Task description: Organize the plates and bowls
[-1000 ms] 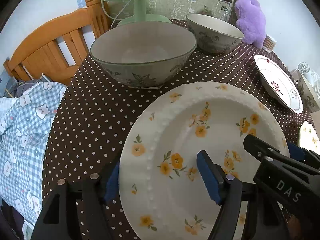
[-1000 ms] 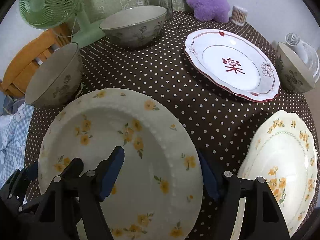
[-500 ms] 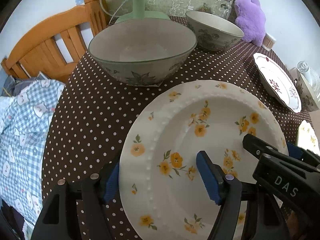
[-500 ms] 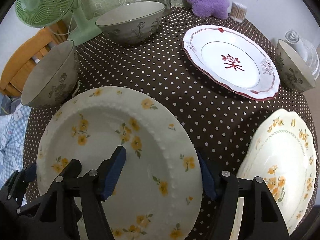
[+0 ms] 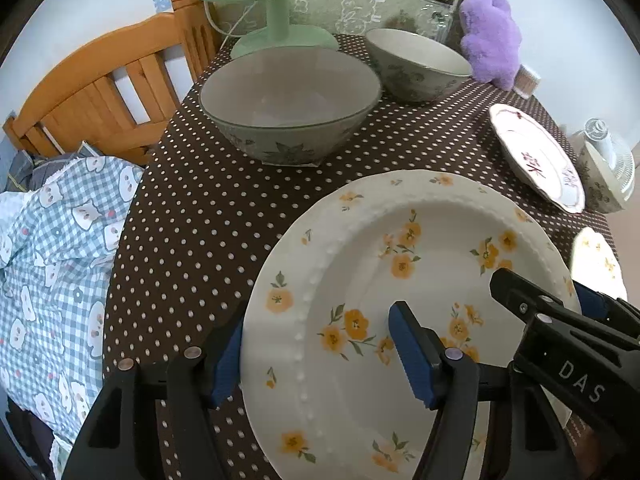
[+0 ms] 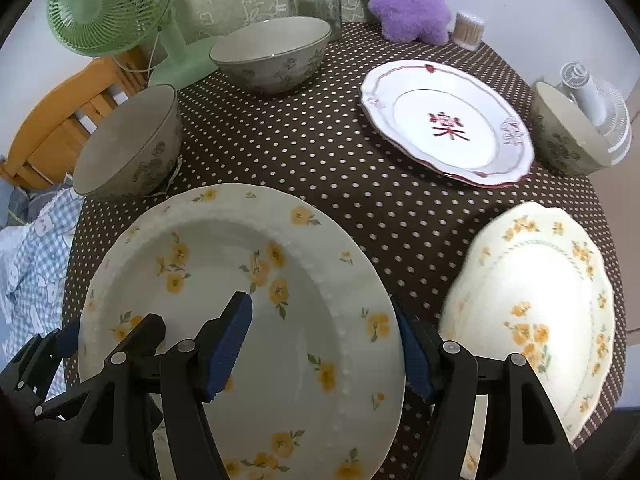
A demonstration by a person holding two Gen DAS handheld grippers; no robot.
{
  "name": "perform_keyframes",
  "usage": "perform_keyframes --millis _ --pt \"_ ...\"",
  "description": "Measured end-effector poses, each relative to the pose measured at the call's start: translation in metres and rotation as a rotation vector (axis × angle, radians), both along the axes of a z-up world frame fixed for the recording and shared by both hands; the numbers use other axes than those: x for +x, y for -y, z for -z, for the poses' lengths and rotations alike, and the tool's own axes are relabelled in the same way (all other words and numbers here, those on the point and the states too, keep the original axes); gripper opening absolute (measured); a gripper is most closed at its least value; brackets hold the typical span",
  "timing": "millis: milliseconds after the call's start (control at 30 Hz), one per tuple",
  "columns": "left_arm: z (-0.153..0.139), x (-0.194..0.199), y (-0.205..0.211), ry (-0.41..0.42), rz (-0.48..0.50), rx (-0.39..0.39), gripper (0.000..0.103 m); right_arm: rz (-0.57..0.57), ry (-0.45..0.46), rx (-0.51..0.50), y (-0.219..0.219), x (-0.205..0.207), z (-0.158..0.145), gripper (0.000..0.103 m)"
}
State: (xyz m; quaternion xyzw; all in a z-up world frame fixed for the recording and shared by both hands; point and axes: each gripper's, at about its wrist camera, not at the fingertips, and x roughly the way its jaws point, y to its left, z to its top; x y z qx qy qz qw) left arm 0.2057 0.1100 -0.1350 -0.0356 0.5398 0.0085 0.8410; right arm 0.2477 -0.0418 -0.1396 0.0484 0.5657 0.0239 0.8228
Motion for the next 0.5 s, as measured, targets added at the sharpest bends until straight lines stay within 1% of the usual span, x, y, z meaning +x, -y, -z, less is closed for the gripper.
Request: perform_keyframes --millis 167,400,500 --pt "-0.011 -0.011 0.015 0.019 0.013 0.004 0.068 0.007 0.010 0.000 0.013 -0.012 -0.010 0.072" --pt "-0.027 -0.021 0.039 0.044 0.003 0.004 0.068 0.004 0.043 0.002 0.037 -0.026 -0.024 0.072" --pt "-0.035 -0.025 0.053 0.052 -0.015 0.011 0.068 0.005 0.054 0.014 0.049 -0.031 -0.031 0.072"
